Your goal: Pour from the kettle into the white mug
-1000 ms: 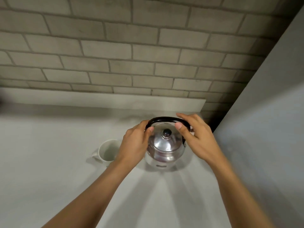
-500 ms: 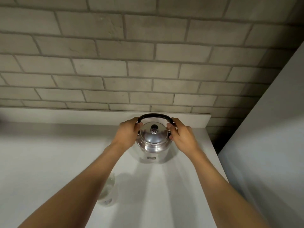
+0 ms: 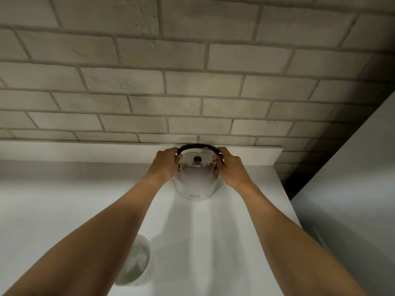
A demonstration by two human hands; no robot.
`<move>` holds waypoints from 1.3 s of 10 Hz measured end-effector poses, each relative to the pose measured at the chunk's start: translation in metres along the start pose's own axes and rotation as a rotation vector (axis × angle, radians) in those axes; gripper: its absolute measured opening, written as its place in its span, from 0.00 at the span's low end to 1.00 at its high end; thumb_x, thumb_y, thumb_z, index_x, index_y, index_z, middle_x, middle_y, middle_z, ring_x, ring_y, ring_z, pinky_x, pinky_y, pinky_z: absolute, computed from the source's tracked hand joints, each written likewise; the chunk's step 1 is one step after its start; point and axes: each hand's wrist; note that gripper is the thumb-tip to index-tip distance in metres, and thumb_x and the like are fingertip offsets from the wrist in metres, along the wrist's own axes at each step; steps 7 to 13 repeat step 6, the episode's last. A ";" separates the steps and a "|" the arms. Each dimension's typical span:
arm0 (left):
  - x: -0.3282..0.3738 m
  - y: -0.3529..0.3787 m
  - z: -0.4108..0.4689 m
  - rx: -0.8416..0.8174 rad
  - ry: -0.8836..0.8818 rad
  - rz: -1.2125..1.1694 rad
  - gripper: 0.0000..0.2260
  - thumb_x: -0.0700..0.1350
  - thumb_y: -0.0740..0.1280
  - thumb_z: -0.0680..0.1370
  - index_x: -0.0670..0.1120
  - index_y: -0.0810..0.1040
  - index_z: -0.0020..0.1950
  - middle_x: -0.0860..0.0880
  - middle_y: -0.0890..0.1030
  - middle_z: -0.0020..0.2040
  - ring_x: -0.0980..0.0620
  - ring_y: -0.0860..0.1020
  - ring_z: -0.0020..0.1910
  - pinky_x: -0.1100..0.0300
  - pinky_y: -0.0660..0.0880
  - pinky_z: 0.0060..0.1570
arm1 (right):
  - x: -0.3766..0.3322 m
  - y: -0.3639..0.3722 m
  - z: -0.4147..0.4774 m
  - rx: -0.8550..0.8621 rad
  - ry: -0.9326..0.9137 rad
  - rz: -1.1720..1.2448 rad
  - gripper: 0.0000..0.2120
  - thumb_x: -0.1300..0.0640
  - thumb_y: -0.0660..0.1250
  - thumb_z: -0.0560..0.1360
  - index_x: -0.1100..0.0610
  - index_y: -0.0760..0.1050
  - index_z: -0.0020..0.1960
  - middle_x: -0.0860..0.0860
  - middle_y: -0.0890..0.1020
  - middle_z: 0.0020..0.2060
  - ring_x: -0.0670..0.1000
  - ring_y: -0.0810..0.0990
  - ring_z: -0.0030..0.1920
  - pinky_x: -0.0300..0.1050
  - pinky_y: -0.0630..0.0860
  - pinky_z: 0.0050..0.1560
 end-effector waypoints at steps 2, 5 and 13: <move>-0.004 0.004 0.010 0.023 0.002 -0.019 0.12 0.45 0.60 0.86 0.43 0.78 0.65 0.40 0.83 0.55 0.44 0.80 0.45 0.54 0.76 0.45 | 0.004 0.006 0.007 0.011 0.016 0.024 0.12 0.48 0.58 0.86 0.49 0.74 0.67 0.51 0.85 0.49 0.54 0.86 0.46 0.53 0.83 0.52; 0.004 -0.004 0.002 -0.114 -0.013 -0.097 0.28 0.49 0.66 0.83 0.49 0.62 0.81 0.42 0.77 0.70 0.41 0.77 0.66 0.54 0.75 0.60 | -0.005 -0.009 -0.009 -0.027 0.055 -0.037 0.30 0.46 0.65 0.84 0.51 0.63 0.83 0.51 0.74 0.75 0.57 0.78 0.69 0.52 0.72 0.71; 0.025 -0.020 -0.011 0.028 0.091 -0.049 0.29 0.51 0.66 0.82 0.50 0.61 0.82 0.44 0.69 0.77 0.42 0.70 0.75 0.50 0.70 0.68 | -0.025 -0.035 -0.030 0.146 -0.010 -0.091 0.29 0.46 0.64 0.84 0.53 0.63 0.82 0.52 0.72 0.78 0.55 0.82 0.62 0.51 0.74 0.68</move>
Point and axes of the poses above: each hand's wrist, its own z-axis towards the middle knuckle, its own y-axis out of the palm, x = y × z
